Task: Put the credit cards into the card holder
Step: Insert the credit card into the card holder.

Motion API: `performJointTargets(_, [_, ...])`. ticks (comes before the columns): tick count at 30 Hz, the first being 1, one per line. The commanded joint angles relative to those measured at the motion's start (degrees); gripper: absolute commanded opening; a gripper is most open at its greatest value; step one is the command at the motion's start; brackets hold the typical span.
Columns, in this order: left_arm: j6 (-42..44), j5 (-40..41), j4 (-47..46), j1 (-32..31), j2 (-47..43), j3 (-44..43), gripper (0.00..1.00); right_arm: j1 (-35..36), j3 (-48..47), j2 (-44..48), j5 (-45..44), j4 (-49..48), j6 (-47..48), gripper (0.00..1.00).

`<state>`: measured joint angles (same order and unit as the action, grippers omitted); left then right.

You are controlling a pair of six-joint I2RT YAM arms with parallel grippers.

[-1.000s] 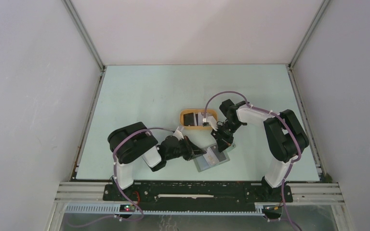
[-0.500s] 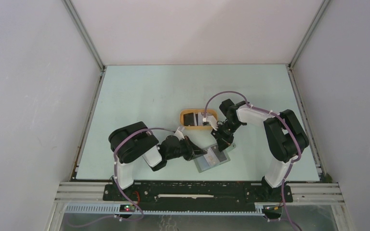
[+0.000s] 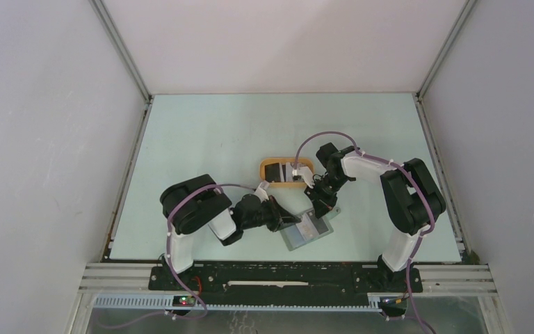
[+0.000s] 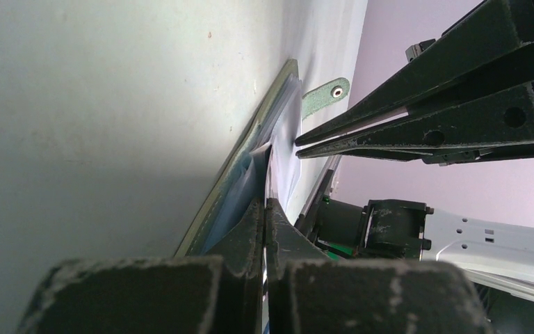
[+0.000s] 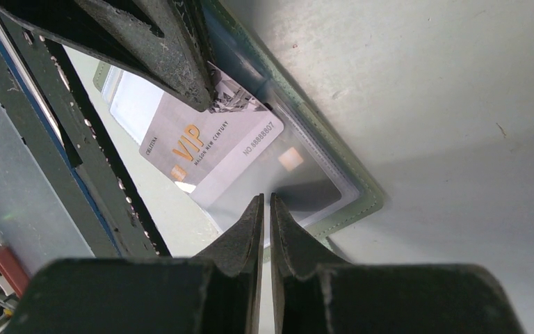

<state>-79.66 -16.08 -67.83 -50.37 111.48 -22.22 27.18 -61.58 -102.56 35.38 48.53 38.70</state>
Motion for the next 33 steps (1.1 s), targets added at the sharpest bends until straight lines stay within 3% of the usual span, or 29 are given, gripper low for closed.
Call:
performJointTargets(1, [-0.1,-1.0,2.7,0.2,1.3,-1.6,0.00,0.5,-1.8,0.6,0.3,-0.6,-0.4,0.14])
performJointTargets(12, [0.4,-1.4,6.8,0.4,1.5,-4.7,0.09,-0.4,-1.7,6.4,9.6,0.9,2.6,0.16])
performJointTargets(22, [0.1,-1.9,6.8,0.5,1.8,-5.0,0.23,6.9,7.8,19.9,17.5,-1.9,21.1,0.15])
performJointTargets(25, [0.1,-2.0,6.8,0.5,1.8,-5.0,0.24,10.1,11.7,23.5,14.8,-8.0,20.9,0.14])
performJointTargets(33, [-0.2,-2.3,6.6,0.6,2.3,-5.1,0.26,23.4,13.8,22.1,-5.2,-18.8,15.0,0.12])
